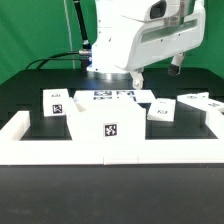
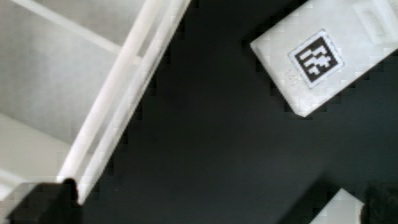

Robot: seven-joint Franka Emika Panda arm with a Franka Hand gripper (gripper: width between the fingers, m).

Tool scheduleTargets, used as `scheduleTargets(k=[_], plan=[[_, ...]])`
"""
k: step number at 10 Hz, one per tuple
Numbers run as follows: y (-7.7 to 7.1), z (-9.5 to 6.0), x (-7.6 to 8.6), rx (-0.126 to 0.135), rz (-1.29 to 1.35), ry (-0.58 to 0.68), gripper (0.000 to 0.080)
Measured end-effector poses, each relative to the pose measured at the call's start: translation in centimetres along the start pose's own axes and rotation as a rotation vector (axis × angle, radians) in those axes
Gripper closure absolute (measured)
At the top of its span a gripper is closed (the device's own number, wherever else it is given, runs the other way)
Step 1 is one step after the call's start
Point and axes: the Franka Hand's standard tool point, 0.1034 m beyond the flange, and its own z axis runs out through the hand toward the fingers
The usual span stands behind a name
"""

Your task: Assemble cabinet

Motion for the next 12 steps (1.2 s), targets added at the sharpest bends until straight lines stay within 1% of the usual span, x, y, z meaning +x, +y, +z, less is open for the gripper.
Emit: scheduleTargets(k=[6, 7, 8, 9, 11, 12], plan=[[0.0, 0.1, -0.1, 0.001, -0.004, 0.0, 0.0002], [0.5, 0.4, -0.3, -0.028, -0.127, 0.044, 0.0002], [1.1, 0.9, -1.4, -0.057, -0.228, 0.078, 0.0002], [1.6, 1.1, -2.4, -0.074, -0.297, 0.094, 0.0002], [3.0, 1.4, -3.3, -0.121, -0.453, 0.126, 0.0002], [3.4, 1.5, -3.6, -0.13, -0.482, 0.13, 0.0002]])
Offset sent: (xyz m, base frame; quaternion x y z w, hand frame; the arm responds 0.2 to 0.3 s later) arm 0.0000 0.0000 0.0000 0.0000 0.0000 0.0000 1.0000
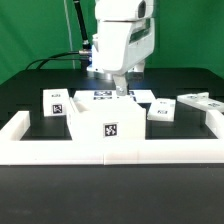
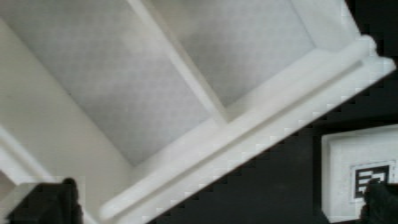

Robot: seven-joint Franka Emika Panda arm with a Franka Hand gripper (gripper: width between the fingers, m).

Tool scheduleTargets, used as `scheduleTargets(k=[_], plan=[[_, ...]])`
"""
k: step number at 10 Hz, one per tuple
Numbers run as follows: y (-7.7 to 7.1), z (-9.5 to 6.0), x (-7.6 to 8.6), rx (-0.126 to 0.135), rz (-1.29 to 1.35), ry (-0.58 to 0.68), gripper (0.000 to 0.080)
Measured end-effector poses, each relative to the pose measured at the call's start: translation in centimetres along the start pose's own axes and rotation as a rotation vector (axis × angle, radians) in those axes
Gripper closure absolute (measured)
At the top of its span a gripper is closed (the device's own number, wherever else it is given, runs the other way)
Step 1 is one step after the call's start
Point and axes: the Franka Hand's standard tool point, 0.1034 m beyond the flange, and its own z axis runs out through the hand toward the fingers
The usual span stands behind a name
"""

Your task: Assemble cabinet

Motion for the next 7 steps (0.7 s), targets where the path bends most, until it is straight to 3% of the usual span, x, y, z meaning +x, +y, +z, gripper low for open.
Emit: scheduleTargets(k=[4, 5, 6, 7], plan=[[-0.1, 0.1, 0.1, 0.002, 0.023, 0.0, 0.0002], [-0.1, 0.6, -0.9, -0.018, -0.141, 0.009, 0.0002], [-0.7, 1.3, -2.4, -0.021, -0.239, 0.011, 0.0002], [-1.4, 1.8, -3.0, -0.007, -0.241, 0.008, 0.0002]])
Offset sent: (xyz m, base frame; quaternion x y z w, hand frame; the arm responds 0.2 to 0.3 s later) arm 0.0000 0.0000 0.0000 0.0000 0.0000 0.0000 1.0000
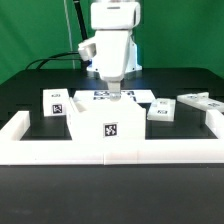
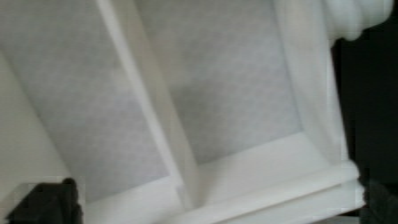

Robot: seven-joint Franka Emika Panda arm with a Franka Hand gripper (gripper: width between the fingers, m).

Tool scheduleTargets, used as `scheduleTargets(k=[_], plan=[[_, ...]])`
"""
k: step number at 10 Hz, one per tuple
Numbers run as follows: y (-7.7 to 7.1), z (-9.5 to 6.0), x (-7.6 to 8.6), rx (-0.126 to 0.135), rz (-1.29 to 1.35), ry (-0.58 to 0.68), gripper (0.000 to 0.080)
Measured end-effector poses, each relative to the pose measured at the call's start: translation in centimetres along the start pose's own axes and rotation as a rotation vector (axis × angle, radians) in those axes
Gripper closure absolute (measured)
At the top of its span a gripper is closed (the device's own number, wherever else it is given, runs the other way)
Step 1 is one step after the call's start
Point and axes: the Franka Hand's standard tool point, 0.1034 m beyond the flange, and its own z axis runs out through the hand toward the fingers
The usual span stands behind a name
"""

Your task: Assemble cabinet

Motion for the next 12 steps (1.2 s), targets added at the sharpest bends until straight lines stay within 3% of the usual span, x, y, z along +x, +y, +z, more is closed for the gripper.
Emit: scheduleTargets(k=[3, 6, 9, 12], plan=[[0.3, -0.5, -0.3, -0.039, -0.158, -0.021, 0.0002], [0.2, -0.4, -0.3, -0.035, -0.152, -0.021, 0.0002], [-0.6, 0.0, -1.8, -0.01, -0.339, -0.024, 0.0002], [-1.0, 0.2, -2.1, -0.003, -0.404, -0.023, 0.0002]])
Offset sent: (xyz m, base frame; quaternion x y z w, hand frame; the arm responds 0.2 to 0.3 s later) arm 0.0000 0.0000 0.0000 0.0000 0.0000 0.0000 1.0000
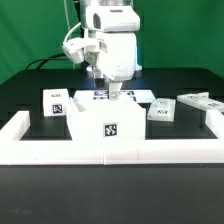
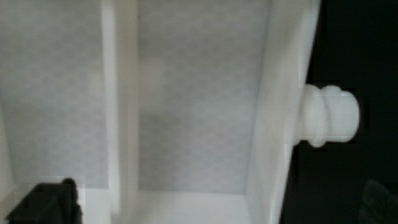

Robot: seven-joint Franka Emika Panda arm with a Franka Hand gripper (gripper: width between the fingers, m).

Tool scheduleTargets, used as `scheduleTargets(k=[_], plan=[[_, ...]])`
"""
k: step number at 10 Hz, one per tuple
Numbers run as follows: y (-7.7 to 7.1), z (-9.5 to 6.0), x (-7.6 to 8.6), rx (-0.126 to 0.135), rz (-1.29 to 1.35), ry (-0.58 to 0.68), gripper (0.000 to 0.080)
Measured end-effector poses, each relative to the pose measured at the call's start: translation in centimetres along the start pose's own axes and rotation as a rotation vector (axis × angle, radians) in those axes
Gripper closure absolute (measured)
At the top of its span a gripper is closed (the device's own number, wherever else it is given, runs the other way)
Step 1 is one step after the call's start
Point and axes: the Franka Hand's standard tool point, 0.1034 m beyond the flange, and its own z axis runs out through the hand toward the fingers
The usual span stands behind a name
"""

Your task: Assemble cabinet

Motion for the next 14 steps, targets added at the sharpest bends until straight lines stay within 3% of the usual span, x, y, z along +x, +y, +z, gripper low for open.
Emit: scheduleTargets(k=[2, 6, 8, 11, 14], plan=[[-0.1, 0.1, 0.0, 0.002, 0.009, 0.001, 0.0002], [-3.0, 1.9, 0.6, 0.046, -0.001, 0.022, 0.0002], [-3.5, 2.8, 0.9, 0.063, 0.003, 0.032, 0.0002], [-3.2, 3.8, 1.6, 0.066, 0.02, 0.04, 0.0002], [-3.8, 4.5, 0.9, 0.079, 0.046, 0.047, 0.0002]])
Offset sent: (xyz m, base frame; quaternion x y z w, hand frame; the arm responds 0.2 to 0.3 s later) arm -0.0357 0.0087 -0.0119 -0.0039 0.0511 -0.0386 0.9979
